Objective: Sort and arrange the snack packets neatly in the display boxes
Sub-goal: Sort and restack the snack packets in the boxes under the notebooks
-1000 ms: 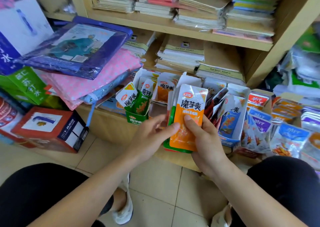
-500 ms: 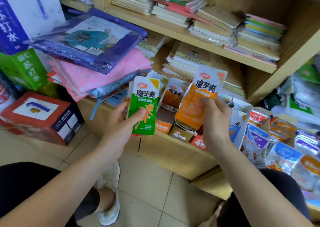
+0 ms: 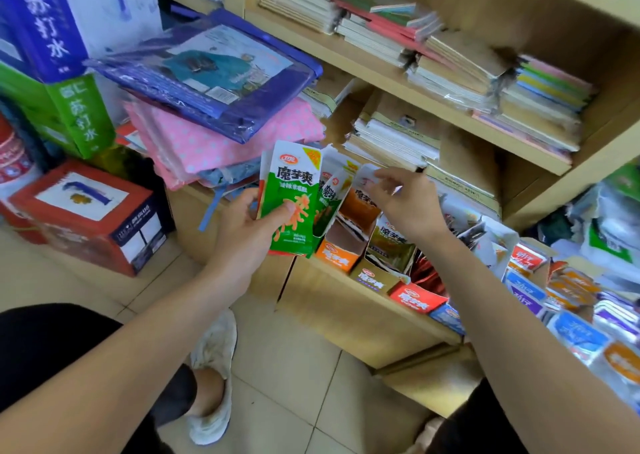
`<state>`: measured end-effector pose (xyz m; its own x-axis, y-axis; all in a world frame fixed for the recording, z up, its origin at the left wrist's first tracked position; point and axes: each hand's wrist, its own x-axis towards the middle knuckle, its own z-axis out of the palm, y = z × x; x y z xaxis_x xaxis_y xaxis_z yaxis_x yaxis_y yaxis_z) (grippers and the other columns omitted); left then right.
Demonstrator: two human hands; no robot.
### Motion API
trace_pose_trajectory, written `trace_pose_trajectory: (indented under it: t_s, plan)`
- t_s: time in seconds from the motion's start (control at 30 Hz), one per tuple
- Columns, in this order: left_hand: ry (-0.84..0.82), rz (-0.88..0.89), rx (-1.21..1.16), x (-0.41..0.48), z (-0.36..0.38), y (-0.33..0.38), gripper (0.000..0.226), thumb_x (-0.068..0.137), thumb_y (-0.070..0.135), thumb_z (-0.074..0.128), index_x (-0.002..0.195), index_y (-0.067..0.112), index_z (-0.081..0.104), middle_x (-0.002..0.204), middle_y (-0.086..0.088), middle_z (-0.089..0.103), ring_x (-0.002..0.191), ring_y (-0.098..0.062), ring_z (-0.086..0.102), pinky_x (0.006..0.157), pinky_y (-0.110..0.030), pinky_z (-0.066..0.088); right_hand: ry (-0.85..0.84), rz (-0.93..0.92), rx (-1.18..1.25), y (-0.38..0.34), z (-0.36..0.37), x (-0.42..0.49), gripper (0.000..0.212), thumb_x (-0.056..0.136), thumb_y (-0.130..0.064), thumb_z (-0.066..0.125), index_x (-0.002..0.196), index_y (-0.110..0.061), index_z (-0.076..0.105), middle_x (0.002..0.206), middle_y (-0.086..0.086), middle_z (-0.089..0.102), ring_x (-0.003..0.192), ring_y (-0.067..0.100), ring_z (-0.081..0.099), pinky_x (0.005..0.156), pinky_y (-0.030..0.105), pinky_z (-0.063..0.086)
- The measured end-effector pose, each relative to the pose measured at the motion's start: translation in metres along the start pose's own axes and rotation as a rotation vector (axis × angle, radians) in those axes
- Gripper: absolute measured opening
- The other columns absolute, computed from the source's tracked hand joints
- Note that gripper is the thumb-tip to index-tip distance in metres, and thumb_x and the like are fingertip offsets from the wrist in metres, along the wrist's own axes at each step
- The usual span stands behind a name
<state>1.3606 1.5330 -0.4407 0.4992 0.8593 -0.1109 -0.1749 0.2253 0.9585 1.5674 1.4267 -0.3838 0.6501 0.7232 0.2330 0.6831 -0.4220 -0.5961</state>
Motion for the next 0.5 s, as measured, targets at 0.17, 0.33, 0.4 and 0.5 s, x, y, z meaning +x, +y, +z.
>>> trace_pose_trajectory:
  t_s: [0.17,0.33,0.4,0.5]
  plan:
    - [-0.009,0.011,0.03,-0.001,0.001,0.002,0.016,0.089,0.015,0.076,0.104,0.016,0.07,0.095,0.001,0.078,0.087,-0.018,0.075,0.081,-0.042,0.061,-0.181,-0.188,-0.37,0.008,0.009,-0.019,0.084,0.072,-0.056,0.081,0.142,-0.019,0.051,0.121,0.005,0.054,0.113,0.025,0.049,0.094,0.041,0.048]
    - [-0.021,0.016,0.038,-0.005,0.003,0.004,0.018,0.089,0.014,0.075,0.107,0.013,0.069,0.093,0.002,0.078,0.085,-0.017,0.076,0.072,-0.03,0.061,-0.204,-0.209,-0.691,0.013,0.026,-0.015,0.078,0.072,-0.066,0.073,0.131,-0.019,0.054,0.117,0.008,0.053,0.114,0.031,0.045,0.091,0.043,0.042]
    - [-0.02,0.014,0.035,-0.005,0.003,0.004,0.019,0.089,0.014,0.075,0.108,0.012,0.069,0.093,0.002,0.078,0.085,-0.016,0.076,0.069,-0.027,0.06,-0.131,-0.239,-0.57,0.017,0.026,-0.008,0.039,0.086,-0.05,0.07,0.098,-0.013,0.067,0.091,0.007,0.063,0.092,0.03,0.058,0.072,0.037,0.047]
    - [-0.02,0.011,0.034,-0.004,0.002,0.004,0.017,0.09,0.014,0.075,0.106,0.014,0.069,0.093,0.002,0.078,0.084,-0.016,0.076,0.069,-0.028,0.059,-0.083,-0.098,-0.409,0.02,0.018,0.008,0.047,0.097,-0.037,0.062,0.06,-0.009,0.055,0.053,0.006,0.049,0.053,0.025,0.047,0.054,0.029,0.038]
